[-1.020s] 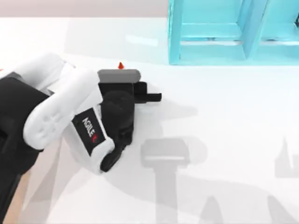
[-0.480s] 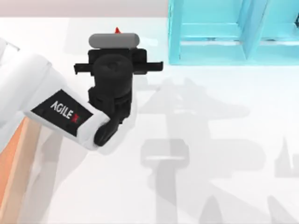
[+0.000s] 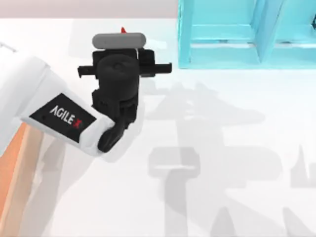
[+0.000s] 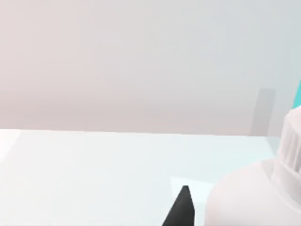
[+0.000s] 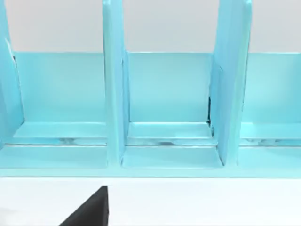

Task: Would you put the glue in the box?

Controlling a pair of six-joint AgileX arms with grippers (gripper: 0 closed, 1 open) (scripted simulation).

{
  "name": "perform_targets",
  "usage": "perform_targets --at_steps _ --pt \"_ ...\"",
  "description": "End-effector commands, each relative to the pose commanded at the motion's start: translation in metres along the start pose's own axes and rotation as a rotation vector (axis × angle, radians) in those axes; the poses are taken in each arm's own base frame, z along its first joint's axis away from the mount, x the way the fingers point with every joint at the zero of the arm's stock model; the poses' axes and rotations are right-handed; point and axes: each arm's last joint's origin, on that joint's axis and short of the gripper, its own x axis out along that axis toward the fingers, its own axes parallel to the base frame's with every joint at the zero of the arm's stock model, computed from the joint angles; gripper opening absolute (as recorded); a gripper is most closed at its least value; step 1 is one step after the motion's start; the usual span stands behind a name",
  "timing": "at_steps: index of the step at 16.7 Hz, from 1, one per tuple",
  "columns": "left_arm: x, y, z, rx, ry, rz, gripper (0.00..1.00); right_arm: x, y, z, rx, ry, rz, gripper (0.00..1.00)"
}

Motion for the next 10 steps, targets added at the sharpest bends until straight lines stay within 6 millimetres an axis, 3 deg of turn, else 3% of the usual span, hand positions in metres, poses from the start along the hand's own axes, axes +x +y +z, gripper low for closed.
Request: perform_targets --at_steps 5,10 --pt "0.024 0.027 0.032 -0.234 0.038 -0.044 0.0 0.0 0.0 0.0 0.0 0.0 0.0 1.0" --pt "0.053 0.094 0.071 -0.659 0.192 -0.038 0.0 0.0 0.0 0.0 0.0 0.0 0.0 1.0"
